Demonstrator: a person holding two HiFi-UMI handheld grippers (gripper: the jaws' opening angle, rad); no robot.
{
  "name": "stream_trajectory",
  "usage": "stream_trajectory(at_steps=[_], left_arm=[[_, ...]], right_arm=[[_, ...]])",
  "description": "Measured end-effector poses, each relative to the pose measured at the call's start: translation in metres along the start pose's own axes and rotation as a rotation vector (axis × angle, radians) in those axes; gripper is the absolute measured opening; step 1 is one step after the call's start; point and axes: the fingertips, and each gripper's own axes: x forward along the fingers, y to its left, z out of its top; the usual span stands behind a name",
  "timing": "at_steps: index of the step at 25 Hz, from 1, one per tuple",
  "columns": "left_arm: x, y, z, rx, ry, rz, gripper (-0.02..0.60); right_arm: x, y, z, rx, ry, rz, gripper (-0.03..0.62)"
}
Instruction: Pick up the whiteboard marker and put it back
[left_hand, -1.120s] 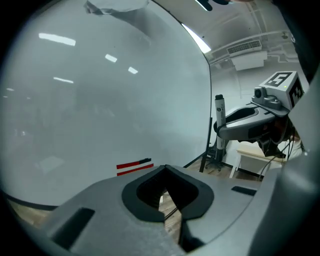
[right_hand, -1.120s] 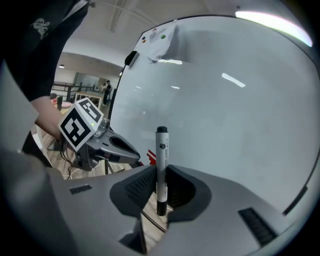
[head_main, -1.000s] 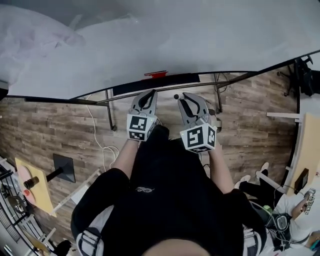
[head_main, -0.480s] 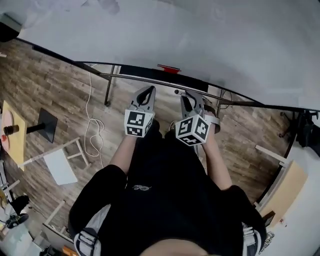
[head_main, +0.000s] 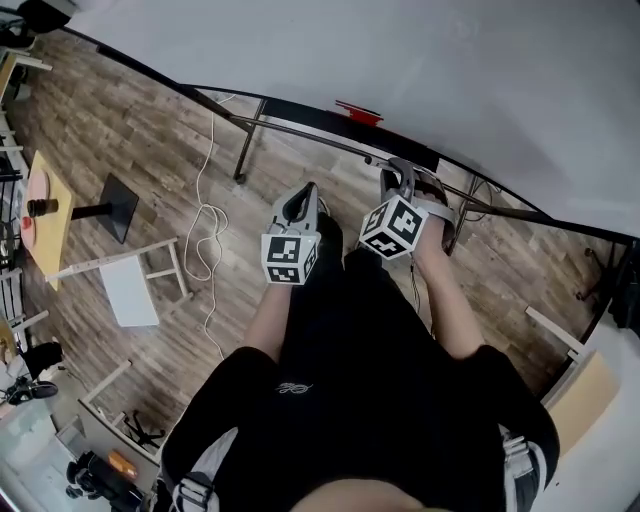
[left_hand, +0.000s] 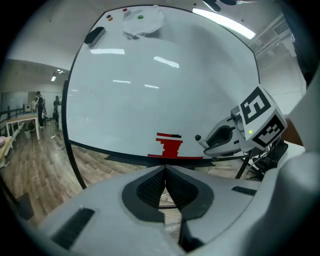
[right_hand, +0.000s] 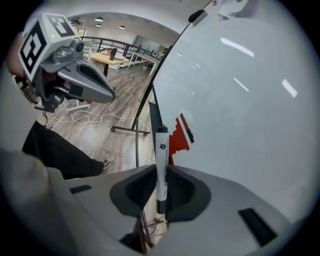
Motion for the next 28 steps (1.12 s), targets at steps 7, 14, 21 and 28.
stream_trajectory(at_steps=[7, 14, 21, 28], left_arm=[[0.012, 0.018, -0.002, 0.011, 0.018, 0.013, 0.006], [0.024, 0.040, -0.020, -0.068, 0.059, 0.023, 0.006], [0.028, 0.045, -0.026, -0.085, 0.074, 0.011, 0.006], [0.033, 0.044, -0.033, -0.085, 0.103, -0.001, 0.006]], right_arm=[[0.041, -0.001, -0.003, -0.023, 0.070, 0.010, 0.054], [0.081, -0.005, 0.002, -0.057, 0.120, 0.021, 0.054], [0.100, 0.003, 0.008, -0.077, 0.131, 0.044, 0.053], [0.109, 0.002, 0.006, -0.118, 0.114, 0.036, 0.054]])
